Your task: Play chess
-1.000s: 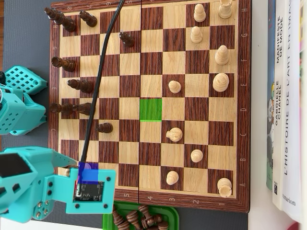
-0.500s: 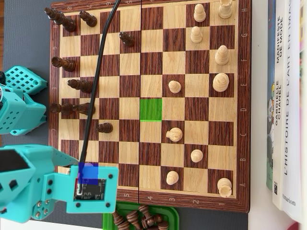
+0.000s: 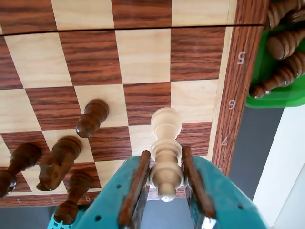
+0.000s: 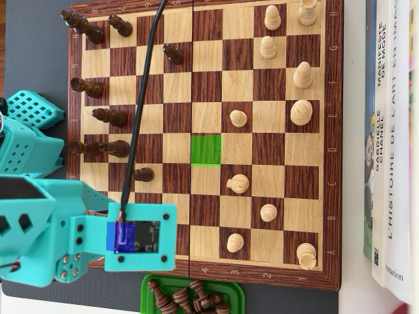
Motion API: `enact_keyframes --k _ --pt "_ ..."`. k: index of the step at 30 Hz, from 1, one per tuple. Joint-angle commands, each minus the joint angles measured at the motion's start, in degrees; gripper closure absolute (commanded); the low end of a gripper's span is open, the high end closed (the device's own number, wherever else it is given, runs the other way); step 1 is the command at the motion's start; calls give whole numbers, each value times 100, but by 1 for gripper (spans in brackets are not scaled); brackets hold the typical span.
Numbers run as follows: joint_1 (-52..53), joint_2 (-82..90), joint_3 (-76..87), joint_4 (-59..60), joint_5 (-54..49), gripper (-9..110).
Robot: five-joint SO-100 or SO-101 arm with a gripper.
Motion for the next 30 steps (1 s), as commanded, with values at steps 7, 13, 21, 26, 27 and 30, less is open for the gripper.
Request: enact_keyframes --k 7,13,21,26,27,30 --pt "-782 26 -369 9 536 93" --pt "-1257 26 -378 -35 896 93" --pt "-1626 -141 -729 -35 1046 93" --pt "-1696 -861 -1292 18 1037 93" --pt "-1696 -958 -1380 18 1037 93" --pt "-1705 -1151 -1591 18 1020 93"
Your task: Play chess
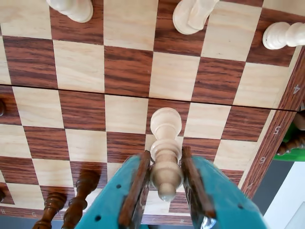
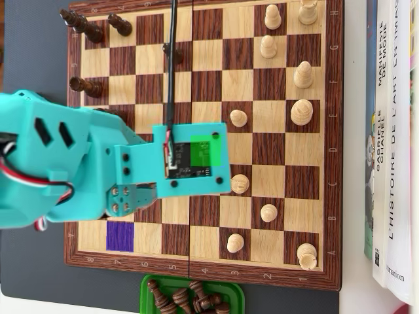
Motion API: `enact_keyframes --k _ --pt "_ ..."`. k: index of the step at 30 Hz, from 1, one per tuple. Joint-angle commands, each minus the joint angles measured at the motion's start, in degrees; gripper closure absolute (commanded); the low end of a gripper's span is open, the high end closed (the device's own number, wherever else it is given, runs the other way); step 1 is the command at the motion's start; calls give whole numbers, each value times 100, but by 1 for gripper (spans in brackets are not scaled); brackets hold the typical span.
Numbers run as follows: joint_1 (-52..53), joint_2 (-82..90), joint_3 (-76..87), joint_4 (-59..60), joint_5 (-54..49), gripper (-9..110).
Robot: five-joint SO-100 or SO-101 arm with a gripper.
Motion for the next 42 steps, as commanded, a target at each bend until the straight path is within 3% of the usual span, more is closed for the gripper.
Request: enact_keyframes --k 1,20,42 --pt "-18 -79 -448 18 18 93" --pt "-914 -1301 -1116 -35 229 93" --pt "-879 -1731 -1415 18 176 93"
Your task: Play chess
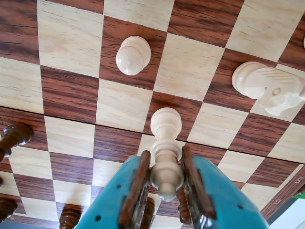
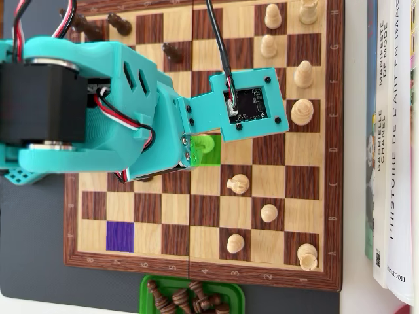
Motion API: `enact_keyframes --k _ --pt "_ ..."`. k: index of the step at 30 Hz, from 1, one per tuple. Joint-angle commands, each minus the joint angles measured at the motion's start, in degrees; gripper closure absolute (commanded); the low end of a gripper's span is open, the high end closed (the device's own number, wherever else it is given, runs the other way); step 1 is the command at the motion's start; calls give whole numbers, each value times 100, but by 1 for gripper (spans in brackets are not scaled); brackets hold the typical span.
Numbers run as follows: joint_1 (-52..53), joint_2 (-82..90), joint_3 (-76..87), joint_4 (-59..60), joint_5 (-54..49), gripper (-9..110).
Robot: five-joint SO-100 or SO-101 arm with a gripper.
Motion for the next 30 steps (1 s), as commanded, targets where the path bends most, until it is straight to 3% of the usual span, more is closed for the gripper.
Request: enact_keyframes --k 1,30 --pt "53 26 -185 18 -9 93" --pt "70 -308 -9 -44 0 93"
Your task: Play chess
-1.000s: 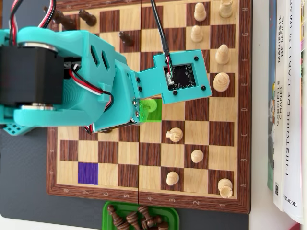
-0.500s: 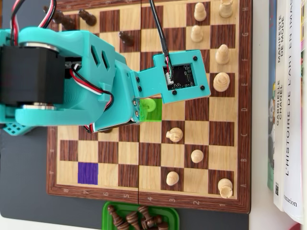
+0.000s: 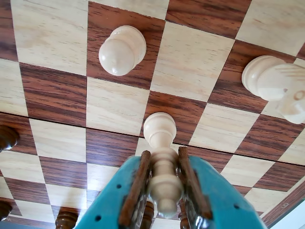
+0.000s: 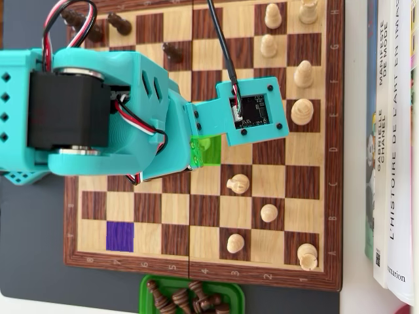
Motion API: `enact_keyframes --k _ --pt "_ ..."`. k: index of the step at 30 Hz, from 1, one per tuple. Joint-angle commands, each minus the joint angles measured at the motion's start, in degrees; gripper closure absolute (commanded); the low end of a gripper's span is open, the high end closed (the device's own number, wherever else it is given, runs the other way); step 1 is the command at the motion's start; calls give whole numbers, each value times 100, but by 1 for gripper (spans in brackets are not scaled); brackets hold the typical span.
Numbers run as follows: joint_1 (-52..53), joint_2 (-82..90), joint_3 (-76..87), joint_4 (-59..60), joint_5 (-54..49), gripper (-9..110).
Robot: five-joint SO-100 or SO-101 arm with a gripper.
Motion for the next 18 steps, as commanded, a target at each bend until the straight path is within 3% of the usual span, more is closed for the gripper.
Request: enact_keyframes --k 1,18 --pt "18 70 -62 0 -9 93" --pt "9 79 -167 0 -26 86"
